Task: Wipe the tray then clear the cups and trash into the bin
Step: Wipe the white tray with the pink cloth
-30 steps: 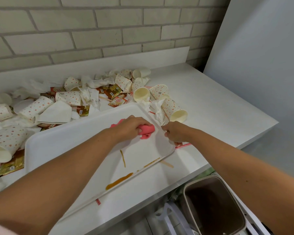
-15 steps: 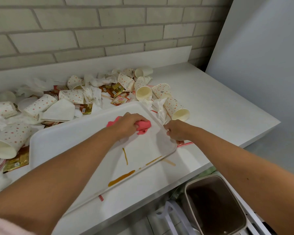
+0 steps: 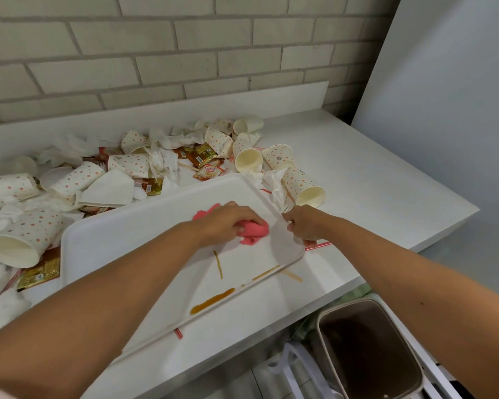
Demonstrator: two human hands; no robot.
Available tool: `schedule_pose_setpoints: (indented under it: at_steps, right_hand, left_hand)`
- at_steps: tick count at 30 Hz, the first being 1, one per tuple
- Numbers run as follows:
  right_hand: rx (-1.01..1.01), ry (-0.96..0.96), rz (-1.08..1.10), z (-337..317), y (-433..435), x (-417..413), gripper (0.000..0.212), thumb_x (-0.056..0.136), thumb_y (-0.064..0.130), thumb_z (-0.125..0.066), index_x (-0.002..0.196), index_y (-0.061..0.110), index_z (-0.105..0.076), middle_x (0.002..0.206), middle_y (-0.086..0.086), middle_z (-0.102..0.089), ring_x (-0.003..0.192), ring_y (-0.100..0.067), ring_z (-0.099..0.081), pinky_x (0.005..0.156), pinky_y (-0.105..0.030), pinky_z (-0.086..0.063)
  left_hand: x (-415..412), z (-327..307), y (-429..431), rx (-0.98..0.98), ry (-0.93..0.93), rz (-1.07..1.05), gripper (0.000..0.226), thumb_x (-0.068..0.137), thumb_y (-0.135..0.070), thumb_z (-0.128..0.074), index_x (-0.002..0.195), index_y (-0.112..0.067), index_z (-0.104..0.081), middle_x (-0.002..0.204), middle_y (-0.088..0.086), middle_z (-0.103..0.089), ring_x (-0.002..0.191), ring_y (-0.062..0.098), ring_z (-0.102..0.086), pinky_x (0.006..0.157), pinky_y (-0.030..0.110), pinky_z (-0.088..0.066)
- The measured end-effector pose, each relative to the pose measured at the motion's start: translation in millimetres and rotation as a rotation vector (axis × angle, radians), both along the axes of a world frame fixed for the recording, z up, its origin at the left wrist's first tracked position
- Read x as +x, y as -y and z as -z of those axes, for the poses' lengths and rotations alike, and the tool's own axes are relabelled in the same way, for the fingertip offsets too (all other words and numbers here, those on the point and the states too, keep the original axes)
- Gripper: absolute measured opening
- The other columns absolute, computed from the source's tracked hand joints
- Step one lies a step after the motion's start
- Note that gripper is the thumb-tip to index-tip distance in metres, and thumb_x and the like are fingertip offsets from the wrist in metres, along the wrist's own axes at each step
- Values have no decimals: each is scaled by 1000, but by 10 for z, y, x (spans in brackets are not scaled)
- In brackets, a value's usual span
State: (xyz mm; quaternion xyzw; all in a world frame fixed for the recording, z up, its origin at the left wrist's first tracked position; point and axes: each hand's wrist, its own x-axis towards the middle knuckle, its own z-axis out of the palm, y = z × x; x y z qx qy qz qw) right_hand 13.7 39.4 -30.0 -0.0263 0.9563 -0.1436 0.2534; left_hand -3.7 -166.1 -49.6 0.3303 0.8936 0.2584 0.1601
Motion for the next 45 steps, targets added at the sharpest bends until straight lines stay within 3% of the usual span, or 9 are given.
schedule_pose_setpoints:
  at_steps: [4, 7, 14, 18, 21, 24, 32, 37, 45]
  right_hand:
    - [42, 5, -12, 8, 17, -7, 25, 90, -5, -39, 110, 2, -52, 101, -14, -57, 66, -23, -51, 48, -22, -37]
    - [96, -15, -23, 27, 30, -15, 19, 91, -4, -43, 103, 6, -52, 87, -9, -51, 61, -20, -49, 46, -22, -36]
    - [129, -39, -51, 41, 31, -4, 22, 93, -1, -40, 110, 3, -53, 92, -10, -51, 75, -24, -51, 50, -21, -36]
    - [98, -45, -35, 50, 37, -14, 22, 93, 3, -42, 112, 6, -55, 100, -10, -53, 83, -22, -48, 53, -18, -34]
    - [124, -25, -29, 40, 67, -5, 13, 90, -3, -45, 96, 7, -51, 83, -9, -56, 59, -20, -49, 48, -21, -36]
    - [128, -15, 19, 39, 78, -17, 16, 88, -2, -49, 101, 5, -54, 68, -1, -47, 53, -13, -45, 46, -20, -37]
    - [139, -58, 32, -2, 128, 46, 31, 92, 6, -48, 121, 0, -54, 87, -6, -50, 75, -21, -51, 48, -17, -33]
    - [28, -31, 137, -43, 172, 63, 34, 92, 7, -48, 124, 0, -53, 76, -1, -47, 59, -12, -45, 48, -17, -33]
    - [-5, -20, 190, -136, 208, 88, 34, 90, 4, -50, 124, -1, -53, 69, -1, -47, 54, -12, -50, 43, -20, -43]
  left_hand:
    - [-80, 29, 168, 74, -42, -287, 45, 84, 7, -41, 109, -21, -67, 112, 1, -65, 103, 13, -52, 95, 16, -35]
    - [19, 73, -1, 89, -28, -279, 44, 70, -5, -33, 84, -37, -59, 99, 4, -66, 96, 10, -58, 99, 38, -42]
    - [236, 33, 195, 53, 156, -45, 46, 87, 6, -53, 120, -23, -62, 120, -13, -57, 106, 1, -46, 94, 15, -34]
    - [163, 6, 544, 229, 246, -264, 47, 83, 13, -54, 112, -22, -66, 118, -5, -61, 111, 10, -54, 92, 19, -42]
    - [79, 79, 490, 235, 141, -416, 46, 84, 11, -54, 115, -20, -66, 124, -1, -59, 116, 15, -52, 92, 18, -40]
    - [143, 115, 248, 230, 115, -355, 48, 83, 10, -55, 115, -22, -67, 125, -4, -60, 119, 13, -52, 99, 21, -38]
    - [300, -34, 554, 171, 338, -112, 57, 78, 15, -58, 95, -38, -70, 116, -13, -62, 113, 7, -55, 97, 17, -42]
    - [220, 28, 566, 236, 189, -404, 49, 80, 15, -55, 106, -24, -70, 120, -4, -61, 118, 16, -54, 92, 20, -41]
    - [380, -46, 530, 273, 13, -419, 47, 83, 6, -54, 121, -22, -63, 127, -9, -54, 116, 5, -44, 99, 13, -33]
